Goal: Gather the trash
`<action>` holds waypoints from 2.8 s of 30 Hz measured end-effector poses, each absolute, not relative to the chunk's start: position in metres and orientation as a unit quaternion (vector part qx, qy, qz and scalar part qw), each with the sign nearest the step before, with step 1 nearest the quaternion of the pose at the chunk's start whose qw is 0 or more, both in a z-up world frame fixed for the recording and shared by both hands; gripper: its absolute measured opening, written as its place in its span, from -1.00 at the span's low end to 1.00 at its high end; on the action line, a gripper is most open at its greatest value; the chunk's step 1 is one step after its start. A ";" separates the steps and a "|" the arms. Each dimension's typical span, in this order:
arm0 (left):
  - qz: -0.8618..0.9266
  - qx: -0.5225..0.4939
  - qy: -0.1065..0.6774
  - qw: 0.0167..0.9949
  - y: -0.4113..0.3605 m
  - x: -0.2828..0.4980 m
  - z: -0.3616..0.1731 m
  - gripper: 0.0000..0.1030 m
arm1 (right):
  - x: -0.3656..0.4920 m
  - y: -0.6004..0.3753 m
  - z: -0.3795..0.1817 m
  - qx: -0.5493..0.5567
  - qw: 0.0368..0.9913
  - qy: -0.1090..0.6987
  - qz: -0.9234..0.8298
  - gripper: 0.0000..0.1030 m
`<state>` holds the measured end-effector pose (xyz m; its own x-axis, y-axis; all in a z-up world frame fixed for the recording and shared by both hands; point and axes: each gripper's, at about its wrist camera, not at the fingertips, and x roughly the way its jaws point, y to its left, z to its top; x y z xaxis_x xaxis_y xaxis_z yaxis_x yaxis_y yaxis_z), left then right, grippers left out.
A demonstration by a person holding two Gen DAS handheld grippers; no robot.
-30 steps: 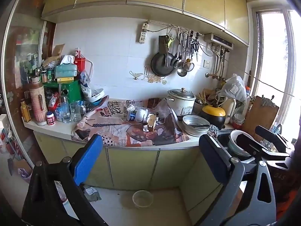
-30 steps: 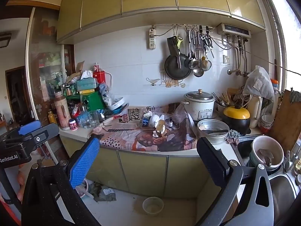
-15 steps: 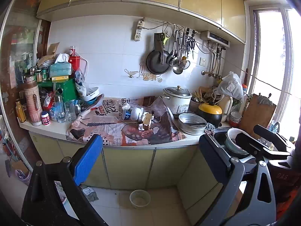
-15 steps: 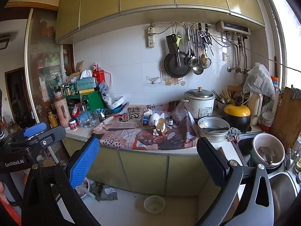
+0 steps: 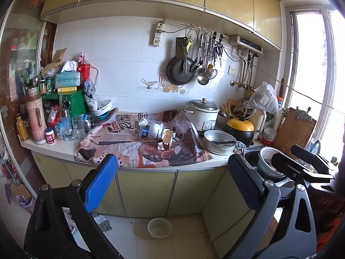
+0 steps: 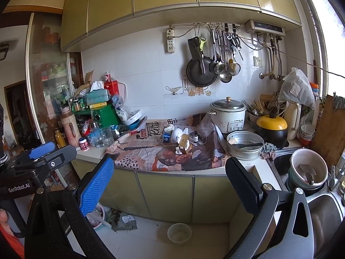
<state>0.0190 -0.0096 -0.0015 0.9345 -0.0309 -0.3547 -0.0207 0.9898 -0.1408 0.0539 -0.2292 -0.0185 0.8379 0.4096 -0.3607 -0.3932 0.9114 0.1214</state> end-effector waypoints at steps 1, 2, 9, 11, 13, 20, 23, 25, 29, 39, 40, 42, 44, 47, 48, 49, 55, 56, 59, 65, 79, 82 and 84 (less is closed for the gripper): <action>-0.004 -0.072 0.181 0.981 -0.007 0.017 -0.003 0.99 | 0.054 -0.230 -0.018 0.021 0.958 0.193 0.210 0.99; -0.004 -0.072 0.181 0.981 -0.007 0.017 -0.003 0.99 | 0.054 -0.230 -0.018 0.021 0.958 0.193 0.210 0.99; -0.007 -0.074 0.181 0.981 -0.005 0.017 -0.004 0.99 | 0.055 -0.229 -0.017 0.022 0.958 0.195 0.210 0.99; -0.008 -0.074 0.182 0.981 -0.004 0.017 -0.004 0.99 | 0.055 -0.229 -0.018 0.022 0.958 0.196 0.210 0.99; -0.009 -0.075 0.182 0.980 -0.003 0.017 -0.005 0.99 | 0.055 -0.229 -0.018 0.022 0.958 0.196 0.210 0.99; -0.011 -0.078 0.183 0.980 0.001 0.015 -0.008 0.99 | 0.054 -0.228 -0.019 0.022 0.958 0.196 0.209 0.99; -0.010 -0.079 0.182 0.980 0.002 0.015 -0.008 0.99 | 0.054 -0.228 -0.018 0.023 0.958 0.196 0.209 0.99; -0.013 -0.082 0.182 0.980 0.004 0.014 -0.008 0.99 | 0.055 -0.228 -0.018 0.022 0.958 0.197 0.209 0.99; -0.013 -0.083 0.181 0.980 0.005 0.014 -0.007 0.99 | 0.055 -0.228 -0.018 0.022 0.958 0.197 0.209 0.99; -0.019 -0.088 0.184 0.979 0.009 0.014 -0.005 0.99 | 0.055 -0.227 -0.019 0.022 0.958 0.197 0.207 0.99; -0.021 -0.089 0.184 0.979 0.009 0.014 -0.004 0.99 | 0.055 -0.228 -0.020 0.022 0.958 0.197 0.207 0.99; -0.023 -0.089 0.186 0.978 0.012 0.015 -0.004 0.99 | 0.055 -0.228 -0.020 0.023 0.958 0.197 0.208 0.99; -0.025 -0.089 0.186 0.978 0.015 0.016 -0.004 0.99 | 0.055 -0.227 -0.020 0.023 0.958 0.198 0.207 0.99; -0.029 -0.088 0.187 0.978 0.020 0.017 -0.005 0.99 | 0.055 -0.227 -0.021 0.023 0.958 0.199 0.206 0.99; -0.030 -0.088 0.188 0.978 0.021 0.019 -0.005 0.99 | 0.055 -0.226 -0.021 0.023 0.958 0.199 0.206 0.99; -0.032 -0.087 0.189 0.978 0.023 0.020 -0.005 0.99 | 0.055 -0.226 -0.022 0.023 0.958 0.199 0.205 0.99; -0.038 -0.077 0.192 0.978 0.033 0.029 -0.011 0.99 | 0.059 -0.213 -0.024 0.023 0.960 0.204 0.190 0.99; -0.037 -0.076 0.192 0.978 0.035 0.031 -0.012 0.99 | 0.061 -0.209 -0.025 0.022 0.960 0.205 0.187 0.99; -0.035 -0.074 0.196 0.977 0.043 0.042 -0.016 0.99 | 0.067 -0.201 -0.027 0.021 0.961 0.209 0.177 0.99; -0.032 -0.093 0.218 0.971 0.064 0.080 -0.029 0.99 | 0.088 -0.190 -0.035 0.018 0.962 0.222 0.159 0.99; 0.041 -0.111 0.262 0.958 0.085 0.230 -0.067 0.88 | 0.210 -0.192 -0.076 0.008 0.949 0.272 0.158 0.99; 0.048 -0.113 0.277 0.953 0.081 0.274 -0.069 0.86 | 0.249 -0.199 -0.079 0.013 0.946 0.284 0.158 0.99; 0.062 -0.114 0.280 0.951 0.079 0.302 -0.070 0.83 | 0.274 -0.204 -0.082 0.015 0.943 0.291 0.163 0.99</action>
